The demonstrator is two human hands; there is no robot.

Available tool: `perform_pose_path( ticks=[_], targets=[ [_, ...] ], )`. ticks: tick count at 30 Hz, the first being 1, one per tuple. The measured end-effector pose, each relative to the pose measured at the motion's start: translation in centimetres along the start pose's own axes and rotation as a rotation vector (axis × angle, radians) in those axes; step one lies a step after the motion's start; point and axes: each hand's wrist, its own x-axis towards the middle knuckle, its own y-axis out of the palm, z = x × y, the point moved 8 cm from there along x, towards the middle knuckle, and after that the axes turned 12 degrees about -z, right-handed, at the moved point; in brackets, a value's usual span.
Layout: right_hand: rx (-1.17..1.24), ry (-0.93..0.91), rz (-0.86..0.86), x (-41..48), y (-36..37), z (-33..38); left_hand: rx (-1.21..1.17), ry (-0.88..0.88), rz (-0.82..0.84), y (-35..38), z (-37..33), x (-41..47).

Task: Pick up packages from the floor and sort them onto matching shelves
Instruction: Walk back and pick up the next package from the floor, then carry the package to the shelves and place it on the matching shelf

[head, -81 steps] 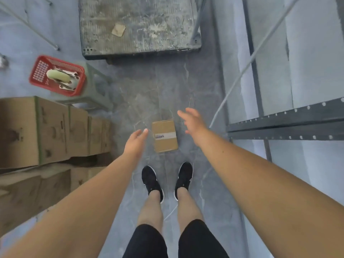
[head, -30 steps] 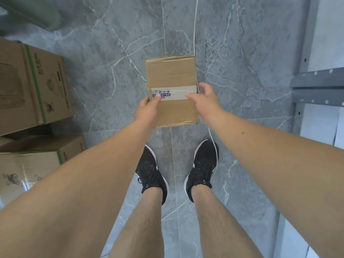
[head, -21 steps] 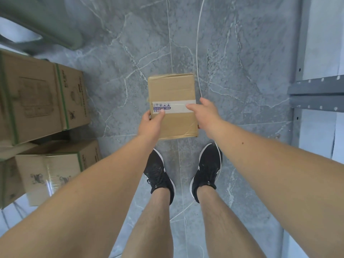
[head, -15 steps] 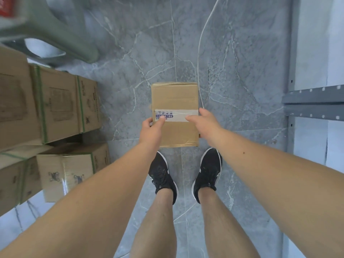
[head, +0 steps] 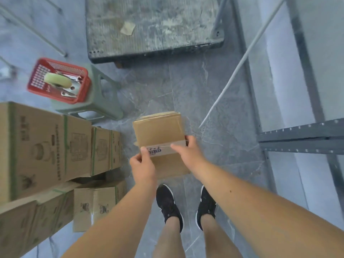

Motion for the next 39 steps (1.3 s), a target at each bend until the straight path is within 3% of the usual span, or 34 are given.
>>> perform_pose_path(
  ticks=[4,11,28,39],
  targets=[
    [0.09,-0.068,-0.012,-4.1,0.1,5.9,-0.029,0.109,-0.031,-4.1,-6.6,-1.8],
    [0.194,-0.191,-0.123,-9.5,-3.7,16.6,-0.092,0.293,0.076,-6.8,-18.0,-7.6],
    [0.439,-0.634,-0.252,-31.2,-16.0,45.3,-0.459,0.634,0.307,-18.4,-43.0,-30.0],
    [0.56,-0.88,-0.305,-46.2,-25.2,58.6,-0.632,0.85,0.423,-27.0,-53.8,-44.3]
  ],
)
